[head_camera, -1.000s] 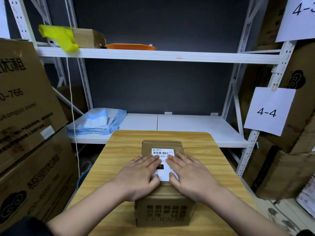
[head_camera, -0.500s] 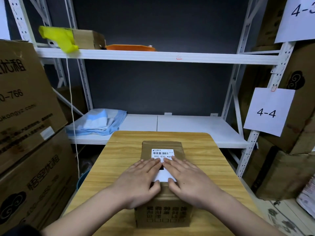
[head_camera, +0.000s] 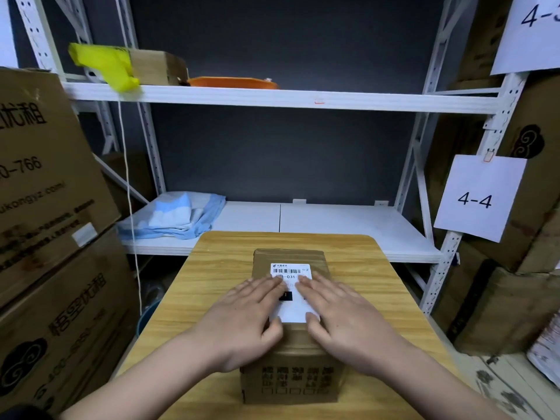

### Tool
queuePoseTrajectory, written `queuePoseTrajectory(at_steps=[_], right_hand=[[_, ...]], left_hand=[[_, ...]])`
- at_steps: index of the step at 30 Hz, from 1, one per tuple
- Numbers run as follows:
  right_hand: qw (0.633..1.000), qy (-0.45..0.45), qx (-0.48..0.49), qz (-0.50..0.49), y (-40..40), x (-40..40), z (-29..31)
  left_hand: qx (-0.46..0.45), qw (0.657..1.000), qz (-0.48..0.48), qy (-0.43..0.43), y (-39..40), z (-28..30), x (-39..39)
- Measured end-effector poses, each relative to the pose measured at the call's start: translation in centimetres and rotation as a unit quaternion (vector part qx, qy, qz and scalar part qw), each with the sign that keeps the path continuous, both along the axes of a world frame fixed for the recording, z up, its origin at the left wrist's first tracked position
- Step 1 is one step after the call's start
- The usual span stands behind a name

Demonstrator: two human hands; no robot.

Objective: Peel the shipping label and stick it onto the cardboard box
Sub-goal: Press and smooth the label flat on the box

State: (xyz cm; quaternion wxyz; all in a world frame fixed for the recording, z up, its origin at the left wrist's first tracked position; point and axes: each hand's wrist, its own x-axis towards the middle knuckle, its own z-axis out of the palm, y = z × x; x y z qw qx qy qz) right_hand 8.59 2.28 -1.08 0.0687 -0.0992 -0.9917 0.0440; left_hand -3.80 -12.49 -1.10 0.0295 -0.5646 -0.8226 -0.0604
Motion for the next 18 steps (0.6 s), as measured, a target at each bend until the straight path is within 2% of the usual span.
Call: queuePoseTrajectory(at_steps=[4,12,18], right_hand=[[1.000,-0.016,-0.006,0.021,-0.9,0.0,-0.8],[0.999,-0.016,0.023,-0.017,0.0,1.2,-0.5],[1.000,0.024,0.006,-0.015,-0.2,1.2,0.5]], left_hand=[[-0.017,1.000,-0.013,-0.007,0.1,-0.9,0.4],[-0.017,1.000,0.005,0.006,-1.2,-0.3,-0.3],[0.007,1.000,0.008,-0.001,-1.0,0.5,0.2]])
